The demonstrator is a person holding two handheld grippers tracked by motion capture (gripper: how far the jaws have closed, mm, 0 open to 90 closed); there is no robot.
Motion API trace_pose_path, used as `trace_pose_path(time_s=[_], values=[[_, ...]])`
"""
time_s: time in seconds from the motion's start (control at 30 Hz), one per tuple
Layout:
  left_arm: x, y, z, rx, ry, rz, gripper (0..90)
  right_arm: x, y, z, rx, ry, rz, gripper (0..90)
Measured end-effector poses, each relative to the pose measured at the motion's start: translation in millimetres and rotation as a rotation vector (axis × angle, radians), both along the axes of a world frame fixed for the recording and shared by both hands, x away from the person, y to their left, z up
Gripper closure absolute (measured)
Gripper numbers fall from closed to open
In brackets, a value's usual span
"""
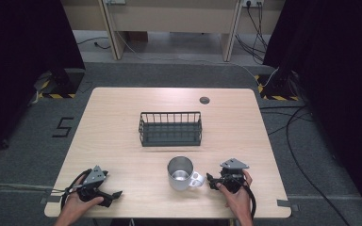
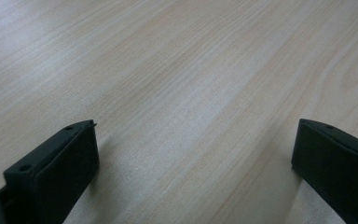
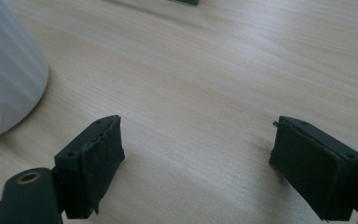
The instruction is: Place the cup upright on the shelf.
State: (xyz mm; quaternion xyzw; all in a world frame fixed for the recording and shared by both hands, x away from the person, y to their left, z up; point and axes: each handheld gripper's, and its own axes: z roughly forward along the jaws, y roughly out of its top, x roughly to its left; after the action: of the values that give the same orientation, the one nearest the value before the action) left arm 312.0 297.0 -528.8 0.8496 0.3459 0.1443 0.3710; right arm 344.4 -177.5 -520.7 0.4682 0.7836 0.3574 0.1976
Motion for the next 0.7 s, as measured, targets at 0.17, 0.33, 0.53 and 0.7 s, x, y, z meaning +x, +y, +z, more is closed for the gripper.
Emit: trace_pose_path(time_s=[0.17,0.33,0.53,0.7], values=[[0.0,0.0,0.0,-0.001,0.000,0.000,0.0,-3.5,-2.5,4.9,0.018,-0.028,0.003,17.3],[0.0,-0.1,-0.1,0.000,-0.001,0.001,0.0,-13.7,-5.9,11.9,0.051,-0.055,0.017,16.4],[0.0,0.0,0.0,0.001,-0.001,0.000,0.0,-23.3,-7.4,18.1,0.058,-0.079,0.035,16.5],[-0.1,0.1,0.0,0.001,-0.001,0.000,0.0,-30.6,-5.2,23.4,0.066,-0.096,0.054,16.6]])
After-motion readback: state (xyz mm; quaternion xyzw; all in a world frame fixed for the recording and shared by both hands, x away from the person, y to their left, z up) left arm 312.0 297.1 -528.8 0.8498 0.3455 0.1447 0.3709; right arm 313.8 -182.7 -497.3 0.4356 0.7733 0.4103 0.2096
